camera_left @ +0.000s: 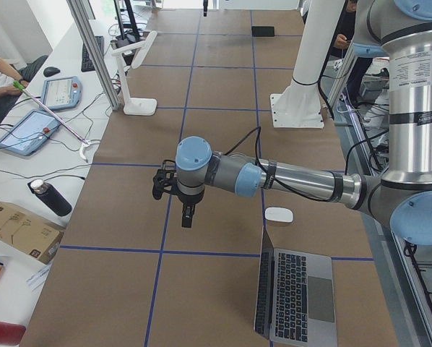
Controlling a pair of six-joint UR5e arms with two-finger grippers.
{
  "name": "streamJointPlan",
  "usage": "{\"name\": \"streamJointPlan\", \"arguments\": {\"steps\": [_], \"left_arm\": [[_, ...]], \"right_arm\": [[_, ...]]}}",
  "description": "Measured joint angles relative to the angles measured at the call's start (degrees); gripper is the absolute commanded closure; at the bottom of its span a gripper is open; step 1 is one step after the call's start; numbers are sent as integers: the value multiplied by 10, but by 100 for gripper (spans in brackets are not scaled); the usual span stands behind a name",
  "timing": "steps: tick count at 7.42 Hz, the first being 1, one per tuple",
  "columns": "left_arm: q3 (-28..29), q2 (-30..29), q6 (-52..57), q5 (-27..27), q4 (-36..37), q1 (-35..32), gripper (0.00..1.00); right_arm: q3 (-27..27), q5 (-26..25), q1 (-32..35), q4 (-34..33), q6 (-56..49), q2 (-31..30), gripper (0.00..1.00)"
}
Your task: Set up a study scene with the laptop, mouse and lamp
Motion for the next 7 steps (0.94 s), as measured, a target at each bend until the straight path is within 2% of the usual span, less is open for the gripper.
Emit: {"name": "streamJointPlan", "arguments": {"steps": [2, 4, 7], "left_arm": [[-6, 17, -3, 24, 4, -1, 3], [-9, 61, -4, 38, 6, -15, 2], [-7, 135, -5, 39, 33, -152, 0]], "right_arm": [[-2, -12, 0, 0, 0, 1, 0], [-1, -13, 0, 0, 2, 2, 0], [3, -10, -3, 1, 4, 5, 0]]}}
